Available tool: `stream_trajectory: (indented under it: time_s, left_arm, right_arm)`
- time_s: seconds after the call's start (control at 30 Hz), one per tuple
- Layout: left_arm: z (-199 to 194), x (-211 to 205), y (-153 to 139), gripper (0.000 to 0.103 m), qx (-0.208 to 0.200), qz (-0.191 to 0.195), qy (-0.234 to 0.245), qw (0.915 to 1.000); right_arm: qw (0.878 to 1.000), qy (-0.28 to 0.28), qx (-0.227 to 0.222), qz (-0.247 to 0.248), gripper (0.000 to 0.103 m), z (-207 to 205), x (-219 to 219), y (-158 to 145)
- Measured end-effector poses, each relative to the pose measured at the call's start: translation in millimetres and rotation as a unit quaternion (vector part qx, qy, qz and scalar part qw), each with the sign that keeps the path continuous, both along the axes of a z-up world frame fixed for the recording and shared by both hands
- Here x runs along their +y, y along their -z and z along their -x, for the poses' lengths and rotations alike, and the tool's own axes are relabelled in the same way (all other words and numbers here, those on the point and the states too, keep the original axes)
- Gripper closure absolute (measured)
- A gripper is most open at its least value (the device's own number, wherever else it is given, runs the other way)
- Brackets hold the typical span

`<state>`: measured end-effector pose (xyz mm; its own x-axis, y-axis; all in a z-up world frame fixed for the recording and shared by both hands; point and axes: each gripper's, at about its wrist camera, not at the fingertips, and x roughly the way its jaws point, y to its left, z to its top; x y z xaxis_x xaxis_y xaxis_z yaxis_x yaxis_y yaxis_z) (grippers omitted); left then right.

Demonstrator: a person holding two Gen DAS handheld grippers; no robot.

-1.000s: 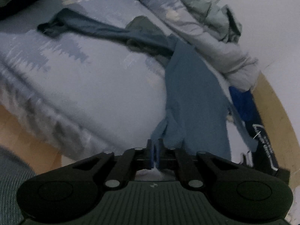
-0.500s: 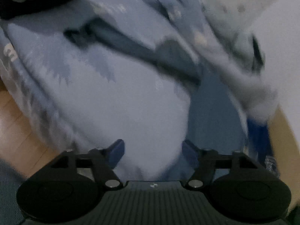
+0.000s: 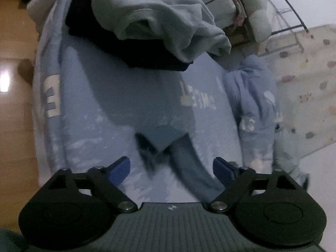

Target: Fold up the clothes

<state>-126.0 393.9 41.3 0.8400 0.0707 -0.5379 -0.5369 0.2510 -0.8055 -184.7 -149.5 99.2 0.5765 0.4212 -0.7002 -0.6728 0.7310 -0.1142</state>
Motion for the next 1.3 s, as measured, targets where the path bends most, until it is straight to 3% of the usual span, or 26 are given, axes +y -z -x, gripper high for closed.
stream_trajectory:
  time_s: [0.17,0.27,0.37,0.47,0.5,0.57,0.63,0.7,0.73,0.8,0.9,0.97,1.0,1.07,1.13,1.3]
  left_arm:
    - [-20.6,-0.4,2.9,0.016,-0.016,0.033,0.021,0.9991]
    - [-35.1,-1.8,13.5,0.026,-0.012,0.035,0.016,0.9992]
    - [-43.8,4.9,23.7,0.044,0.004,0.034,0.006,0.9994]
    - [-48.5,12.3,30.1,0.076,0.026,0.033,0.001,0.9991]
    - [-48.8,15.2,30.0,0.099,0.031,0.026,0.004,0.9992]
    - [-44.3,18.0,18.6,0.098,0.013,0.002,0.018,0.9997]
    - [-33.2,16.2,-1.7,0.099,-0.037,-0.027,0.039,0.9982]
    - [-21.9,8.0,-19.1,0.101,-0.087,-0.053,0.081,0.9915]
    - [-16.9,1.3,-25.6,0.101,-0.097,-0.065,0.108,0.9872]
    - [-11.8,-11.7,-27.1,0.102,-0.075,-0.072,0.155,0.9824]
    - [-9.2,-25.3,-12.7,0.086,-0.037,-0.063,0.183,0.9803]
    - [-11.5,-33.0,-5.5,0.069,-0.024,-0.07,0.186,0.9798]
    - [-14.1,-37.3,-4.7,0.054,-0.025,-0.074,0.181,0.9803]
    - [-21.2,-46.6,-5.9,0.042,-0.037,-0.083,0.173,0.9807]
    - [-29.1,-56.6,-7.5,0.02,-0.052,-0.094,0.162,0.9809]
    - [-53.3,-67.3,-21.6,0.0,-0.103,-0.145,0.117,0.9771]
  right_arm:
    - [1.0,-0.006,0.005,-0.003,0.029,-3.1,16.1,4.0]
    - [1.0,-0.015,0.006,0.0,0.029,-2.4,24.0,4.5]
    - [1.0,-0.019,0.005,0.006,0.029,-1.1,26.7,3.2]
    - [1.0,-0.016,0.004,0.009,0.029,-1.5,25.5,1.2]
    - [1.0,-0.015,0.003,0.01,0.029,-1.7,24.6,0.5]
    - [1.0,-0.012,0.003,0.01,0.028,-2.4,22.0,-0.8]
    - [1.0,-0.008,0.002,0.01,0.028,-3.1,19.5,-1.5]
    - [1.0,-0.006,0.004,0.009,0.028,-4.5,17.6,-0.4]
    - [1.0,-0.004,0.005,0.008,0.028,-5.4,17.1,0.4]
    - [1.0,-0.002,0.008,0.004,0.028,-8.5,17.9,1.5]
    - [1.0,0.003,0.009,-0.012,0.028,-17.0,21.6,-0.6]
    - [1.0,0.007,0.007,-0.029,0.028,-28.5,27.6,-5.9]
    - [0.999,0.01,0.006,-0.042,0.028,-36.6,31.3,-10.8]
    - [0.997,0.016,-0.001,-0.071,0.027,-56.5,40.5,-25.4]
    - [0.995,0.024,-0.015,-0.099,0.022,-77.6,50.3,-41.8]
    - [0.982,0.052,-0.062,-0.17,0.017,-140.3,74.4,-87.2]
